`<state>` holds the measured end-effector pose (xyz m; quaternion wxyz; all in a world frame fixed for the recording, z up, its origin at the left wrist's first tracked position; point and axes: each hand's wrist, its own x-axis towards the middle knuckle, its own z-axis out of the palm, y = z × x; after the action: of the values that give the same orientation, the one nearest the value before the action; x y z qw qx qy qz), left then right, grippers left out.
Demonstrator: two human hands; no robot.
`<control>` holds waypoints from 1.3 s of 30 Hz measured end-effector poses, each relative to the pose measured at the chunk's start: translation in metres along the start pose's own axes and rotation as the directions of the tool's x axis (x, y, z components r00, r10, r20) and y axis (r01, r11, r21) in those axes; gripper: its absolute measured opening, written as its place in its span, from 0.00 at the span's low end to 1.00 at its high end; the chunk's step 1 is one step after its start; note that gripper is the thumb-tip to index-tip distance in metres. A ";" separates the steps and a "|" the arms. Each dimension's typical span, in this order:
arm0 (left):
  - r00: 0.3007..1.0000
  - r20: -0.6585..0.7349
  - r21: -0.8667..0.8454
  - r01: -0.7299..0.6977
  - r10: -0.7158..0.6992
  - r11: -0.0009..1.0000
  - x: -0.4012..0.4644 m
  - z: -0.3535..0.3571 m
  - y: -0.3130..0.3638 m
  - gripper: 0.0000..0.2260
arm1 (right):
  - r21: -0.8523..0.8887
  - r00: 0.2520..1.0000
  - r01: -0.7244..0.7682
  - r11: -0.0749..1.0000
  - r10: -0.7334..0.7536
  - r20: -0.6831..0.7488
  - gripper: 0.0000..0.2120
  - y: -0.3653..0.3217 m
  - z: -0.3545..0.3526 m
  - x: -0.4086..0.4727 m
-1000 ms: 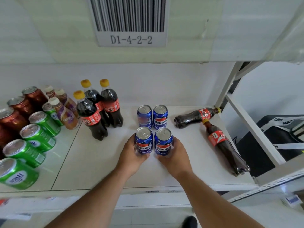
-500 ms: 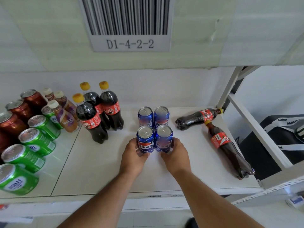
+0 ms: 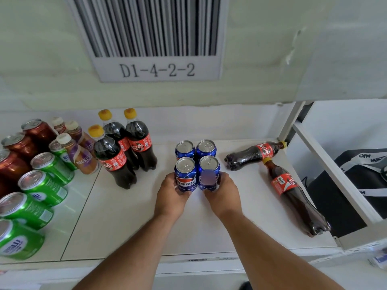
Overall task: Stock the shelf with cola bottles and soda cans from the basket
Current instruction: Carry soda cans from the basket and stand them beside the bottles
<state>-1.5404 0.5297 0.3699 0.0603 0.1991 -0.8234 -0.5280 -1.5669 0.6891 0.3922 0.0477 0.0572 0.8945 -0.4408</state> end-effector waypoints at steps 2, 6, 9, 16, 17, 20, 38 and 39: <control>1.000 0.003 0.006 0.002 -0.002 1.000 0.002 0.000 0.001 0.29 | -0.004 1.000 -0.006 1.000 0.006 0.004 0.20 -0.001 0.000 0.000; 1.000 0.005 0.021 0.009 -0.009 1.000 0.002 -0.001 0.003 0.30 | -0.015 1.000 -0.011 1.000 0.012 0.001 0.19 -0.004 0.000 0.000; 1.000 0.013 0.024 -0.003 0.003 1.000 -0.003 -0.001 0.006 0.30 | -0.050 1.000 -0.006 0.999 0.006 0.004 0.19 -0.004 0.000 -0.001; 0.999 0.011 0.302 0.044 -0.050 0.952 -0.030 -0.024 0.014 0.38 | -0.141 0.996 -0.057 0.988 0.066 0.053 0.34 -0.008 -0.017 -0.034; 0.998 0.035 0.347 0.040 -0.055 0.937 -0.034 -0.031 0.014 0.38 | -0.173 0.996 -0.051 0.984 0.063 0.068 0.33 -0.010 -0.019 -0.043; 0.991 0.107 0.489 0.016 -0.078 0.872 -0.050 -0.057 0.016 0.40 | -0.273 0.988 0.009 0.962 0.033 0.149 0.31 -0.015 -0.020 -0.072; 0.912 -0.337 0.480 0.380 -0.234 0.790 -0.255 -0.182 0.015 0.39 | -0.175 0.485 0.799 0.576 -0.444 0.754 0.37 -0.098 -0.010 -0.189; 0.898 -0.368 0.455 0.399 -0.240 0.796 -0.270 -0.185 0.013 0.39 | -0.148 0.451 0.818 0.555 -0.461 0.764 0.36 -0.099 -0.009 -0.200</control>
<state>-1.2398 0.4839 0.4921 0.0339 0.4211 -0.8704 -0.2529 -1.3838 0.6244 0.5023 0.1882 -0.4705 0.8462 -0.1647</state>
